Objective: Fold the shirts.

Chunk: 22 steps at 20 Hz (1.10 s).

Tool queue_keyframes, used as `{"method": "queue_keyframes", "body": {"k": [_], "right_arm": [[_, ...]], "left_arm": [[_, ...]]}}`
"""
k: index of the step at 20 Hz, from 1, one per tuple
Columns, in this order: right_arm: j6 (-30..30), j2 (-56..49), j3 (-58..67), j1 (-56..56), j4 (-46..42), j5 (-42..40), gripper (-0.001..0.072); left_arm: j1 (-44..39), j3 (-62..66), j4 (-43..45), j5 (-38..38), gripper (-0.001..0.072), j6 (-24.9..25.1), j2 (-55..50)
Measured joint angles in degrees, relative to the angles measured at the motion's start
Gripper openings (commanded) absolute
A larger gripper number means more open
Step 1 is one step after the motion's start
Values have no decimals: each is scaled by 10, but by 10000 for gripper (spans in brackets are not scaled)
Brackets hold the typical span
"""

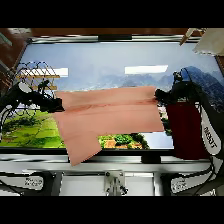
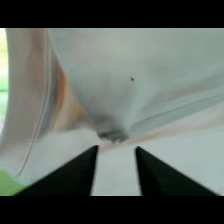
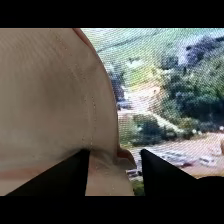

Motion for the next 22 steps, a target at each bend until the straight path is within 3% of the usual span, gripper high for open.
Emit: {"method": "queue_keyframes", "body": {"k": [4,8,10,15,17,20,22], "right_arm": [[-22,34,14,-16,-22,-42,477],[-60,97,21,-69,-66,-141,477],[-83,113,20,-104,-77,-207,477],[-118,127,-8,-160,-73,-302,477],[-123,129,-18,-167,-55,-304,477],[-128,130,-26,-171,-24,-290,477],[-129,130,-28,-173,-14,-283,477]], "left_arm": [[24,35,-1,-17,591,-14,17],[63,47,-2,-81,587,-19,75],[80,-1,-1,-108,381,-19,115],[98,-240,-44,-103,398,-6,238],[100,-314,-67,-86,400,12,276],[101,-382,-85,-68,475,36,306],[101,-409,-90,-52,474,45,314]]}}
